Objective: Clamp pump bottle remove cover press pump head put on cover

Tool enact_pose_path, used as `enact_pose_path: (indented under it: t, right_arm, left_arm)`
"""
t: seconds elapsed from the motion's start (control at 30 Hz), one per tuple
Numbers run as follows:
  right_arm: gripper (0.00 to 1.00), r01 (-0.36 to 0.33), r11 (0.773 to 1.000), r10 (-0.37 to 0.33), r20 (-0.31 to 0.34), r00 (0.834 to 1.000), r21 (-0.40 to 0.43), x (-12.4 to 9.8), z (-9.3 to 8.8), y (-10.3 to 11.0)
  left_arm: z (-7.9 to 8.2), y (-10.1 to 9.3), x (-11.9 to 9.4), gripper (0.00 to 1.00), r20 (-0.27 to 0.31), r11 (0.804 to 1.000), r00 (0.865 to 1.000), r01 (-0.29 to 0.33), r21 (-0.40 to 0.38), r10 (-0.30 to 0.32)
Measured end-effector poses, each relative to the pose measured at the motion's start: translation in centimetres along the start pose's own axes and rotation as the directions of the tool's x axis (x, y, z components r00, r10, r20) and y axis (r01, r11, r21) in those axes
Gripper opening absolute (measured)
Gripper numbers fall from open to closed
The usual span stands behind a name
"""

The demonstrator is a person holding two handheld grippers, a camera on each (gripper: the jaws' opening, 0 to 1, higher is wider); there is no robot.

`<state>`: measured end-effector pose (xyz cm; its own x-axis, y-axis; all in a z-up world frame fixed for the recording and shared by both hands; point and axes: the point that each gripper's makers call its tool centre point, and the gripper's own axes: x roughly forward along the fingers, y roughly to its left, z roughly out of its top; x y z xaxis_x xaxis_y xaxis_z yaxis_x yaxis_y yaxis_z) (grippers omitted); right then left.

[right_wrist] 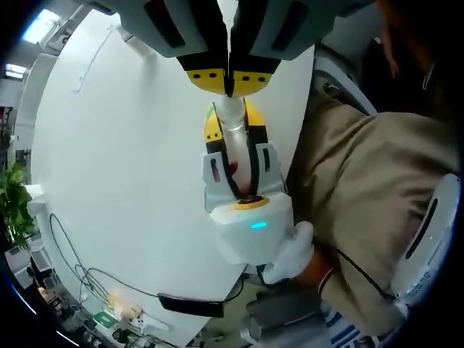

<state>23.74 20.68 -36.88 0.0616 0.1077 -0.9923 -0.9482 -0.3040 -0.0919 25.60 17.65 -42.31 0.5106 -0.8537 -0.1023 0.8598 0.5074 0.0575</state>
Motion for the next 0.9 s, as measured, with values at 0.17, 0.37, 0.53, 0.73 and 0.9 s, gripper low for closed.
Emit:
enact_pose_path:
  t: [0.17, 0.37, 0.53, 0.73, 0.9]
  right_arm:
    - [0.0, 0.021, 0.999, -0.022, -0.026, 0.999, -0.025, 0.04, 0.1, 0.13]
    - [0.0, 0.031, 0.999, -0.032, -0.04, 0.999, -0.035, -0.03, 0.04, 0.05]
    - [0.0, 0.039, 0.999, -0.04, -0.027, 0.999, -0.028, -0.08, -0.05, 0.06]
    - [0.0, 0.048, 0.999, -0.048, 0.0, 0.999, -0.018, -0.41, -0.08, -0.11]
    - [0.0, 0.052, 0.999, -0.052, 0.021, 0.998, -0.014, -0.7, -0.07, -0.15]
  left_arm:
    - [0.03, -0.06, 0.03, 0.15, 0.0, 1.0, 1.0, 0.002, -0.002, -0.002]
    - [0.03, -0.05, 0.02, 0.15, -0.001, 1.0, 1.0, 0.0, -0.002, 0.0]
    - [0.02, 0.0, 0.02, 0.15, -0.001, 1.0, 1.0, 0.0, -0.001, 0.0]
    - [0.0, 0.04, 0.01, 0.15, -0.001, 1.0, 1.0, -0.001, -0.001, 0.001]
    - [0.01, -0.01, 0.03, 0.15, 0.0, 1.0, 1.0, 0.002, -0.005, -0.002]
